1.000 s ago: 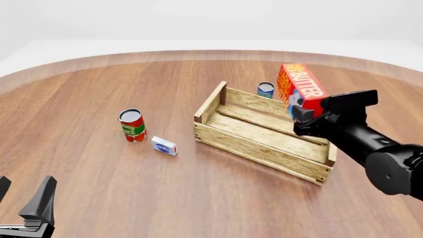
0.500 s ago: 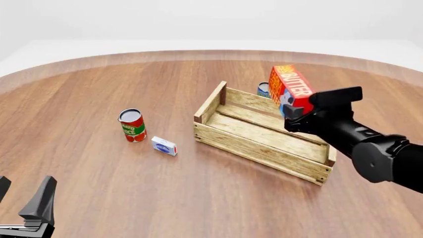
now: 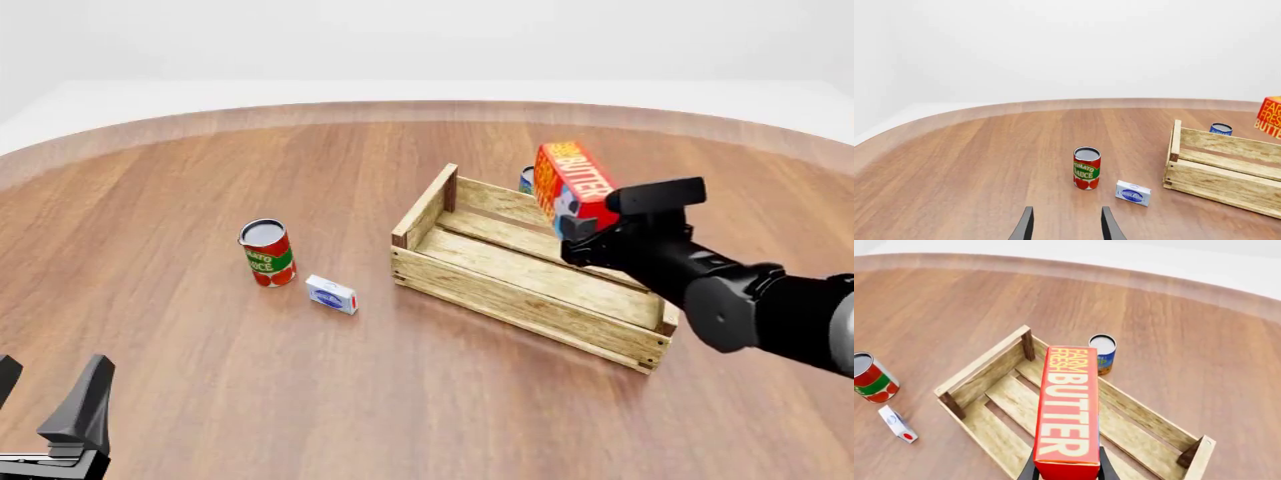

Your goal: Pick up the butter and put it in the tray.

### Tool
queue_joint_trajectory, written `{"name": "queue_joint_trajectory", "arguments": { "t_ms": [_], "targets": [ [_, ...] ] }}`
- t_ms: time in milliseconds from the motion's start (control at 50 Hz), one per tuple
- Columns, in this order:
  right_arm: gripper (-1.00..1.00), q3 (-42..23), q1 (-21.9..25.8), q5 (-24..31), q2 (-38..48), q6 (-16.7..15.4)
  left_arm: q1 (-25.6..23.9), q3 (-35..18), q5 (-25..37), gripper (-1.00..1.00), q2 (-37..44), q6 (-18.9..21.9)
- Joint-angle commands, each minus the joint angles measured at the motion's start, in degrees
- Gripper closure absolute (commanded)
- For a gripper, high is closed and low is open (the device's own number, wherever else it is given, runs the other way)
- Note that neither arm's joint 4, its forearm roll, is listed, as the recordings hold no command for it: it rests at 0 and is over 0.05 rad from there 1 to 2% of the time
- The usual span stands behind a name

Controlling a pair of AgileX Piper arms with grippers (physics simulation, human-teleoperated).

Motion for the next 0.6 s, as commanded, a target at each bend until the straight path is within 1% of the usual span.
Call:
{"name": "queue_joint_trajectory", "arguments": {
  "t_ms": [20, 440, 600],
  "targets": [
    [1.0, -1.6, -0.3, -1.1, 1.7, 1.1, 0.0, 0.0, 0.0, -1.0, 0.0, 0.0],
    [1.0, -3.2, 0.1, -2.6, 5.6, 1.4, 0.0, 0.0, 0.0, -1.0, 0.0, 0.0],
    [1.0, -3.9, -0.1, -2.2, 6.4, 1.2, 0.0, 0.0, 0.0, -1.0, 0.0, 0.0]
  ]
}}
